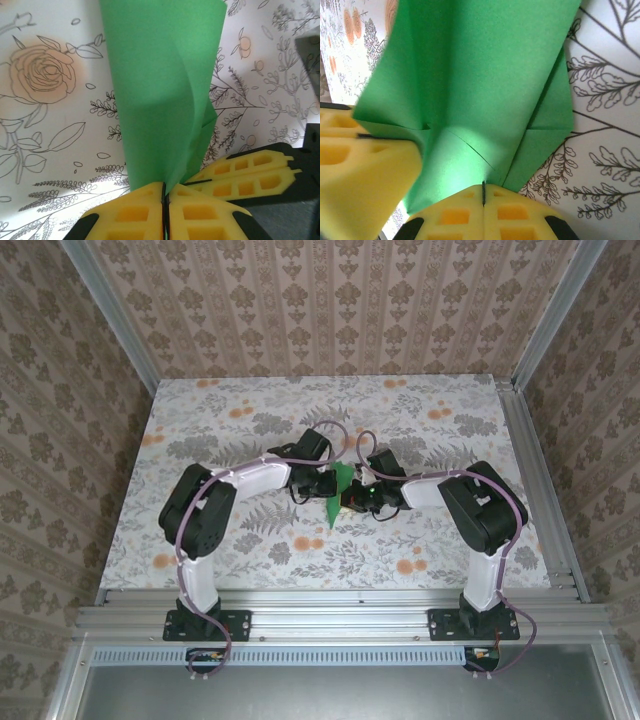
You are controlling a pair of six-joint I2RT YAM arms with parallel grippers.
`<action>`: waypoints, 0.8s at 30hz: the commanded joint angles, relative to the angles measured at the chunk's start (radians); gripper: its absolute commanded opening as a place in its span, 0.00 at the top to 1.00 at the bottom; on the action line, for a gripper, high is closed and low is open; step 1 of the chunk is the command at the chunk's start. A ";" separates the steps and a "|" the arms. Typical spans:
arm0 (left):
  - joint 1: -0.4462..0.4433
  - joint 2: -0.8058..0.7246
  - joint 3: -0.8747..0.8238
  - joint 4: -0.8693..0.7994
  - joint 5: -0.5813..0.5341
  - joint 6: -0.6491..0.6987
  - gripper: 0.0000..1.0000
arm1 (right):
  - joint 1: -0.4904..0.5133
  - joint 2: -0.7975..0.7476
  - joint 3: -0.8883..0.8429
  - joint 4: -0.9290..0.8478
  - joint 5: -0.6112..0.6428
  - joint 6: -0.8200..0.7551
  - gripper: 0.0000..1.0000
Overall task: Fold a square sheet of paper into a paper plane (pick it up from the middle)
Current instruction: Fold the wing for the fifth time at the center of the table.
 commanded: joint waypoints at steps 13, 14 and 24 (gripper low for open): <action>-0.017 0.048 0.023 0.064 0.054 -0.055 0.90 | -0.009 0.038 -0.025 0.033 -0.001 0.005 1.00; -0.017 0.049 0.023 0.071 0.058 -0.060 0.90 | -0.008 0.038 -0.026 0.034 0.000 0.006 1.00; -0.017 0.046 0.018 0.120 0.103 -0.101 0.89 | -0.010 0.041 -0.039 0.041 0.004 0.004 1.00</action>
